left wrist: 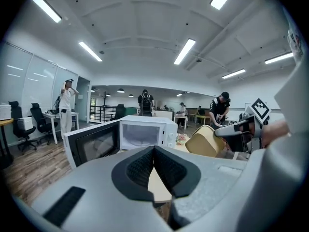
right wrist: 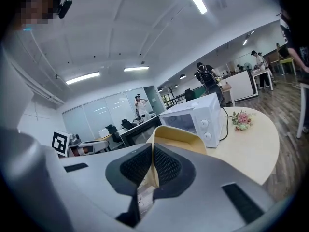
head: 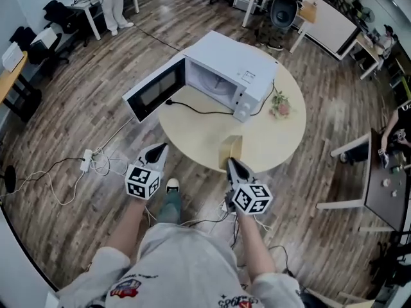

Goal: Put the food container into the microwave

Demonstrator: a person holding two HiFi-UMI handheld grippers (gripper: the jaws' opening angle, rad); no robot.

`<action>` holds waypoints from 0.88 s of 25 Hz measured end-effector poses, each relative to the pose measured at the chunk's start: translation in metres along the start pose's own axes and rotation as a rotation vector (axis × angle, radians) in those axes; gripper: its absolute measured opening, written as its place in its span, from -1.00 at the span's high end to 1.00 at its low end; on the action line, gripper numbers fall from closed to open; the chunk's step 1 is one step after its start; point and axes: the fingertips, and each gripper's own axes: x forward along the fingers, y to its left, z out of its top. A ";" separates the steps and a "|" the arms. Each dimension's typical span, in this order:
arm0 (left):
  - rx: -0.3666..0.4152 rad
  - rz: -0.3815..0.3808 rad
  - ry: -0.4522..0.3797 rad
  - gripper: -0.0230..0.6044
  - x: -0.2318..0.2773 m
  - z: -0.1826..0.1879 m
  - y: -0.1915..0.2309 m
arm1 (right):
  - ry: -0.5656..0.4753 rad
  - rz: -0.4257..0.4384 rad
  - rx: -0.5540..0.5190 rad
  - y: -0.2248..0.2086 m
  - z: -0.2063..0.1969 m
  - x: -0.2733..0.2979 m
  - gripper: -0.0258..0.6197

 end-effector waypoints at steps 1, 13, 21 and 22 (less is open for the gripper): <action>0.001 -0.022 0.004 0.92 0.017 0.004 0.010 | -0.002 -0.019 0.005 -0.003 0.005 0.013 0.87; 0.029 -0.218 0.027 0.92 0.166 0.062 0.119 | -0.012 -0.169 0.052 -0.021 0.059 0.156 0.86; 0.020 -0.272 0.023 0.92 0.200 0.071 0.157 | -0.003 -0.211 0.057 -0.018 0.064 0.198 0.86; 0.017 -0.274 0.022 0.92 0.202 0.070 0.159 | 0.003 -0.212 0.055 -0.017 0.063 0.202 0.87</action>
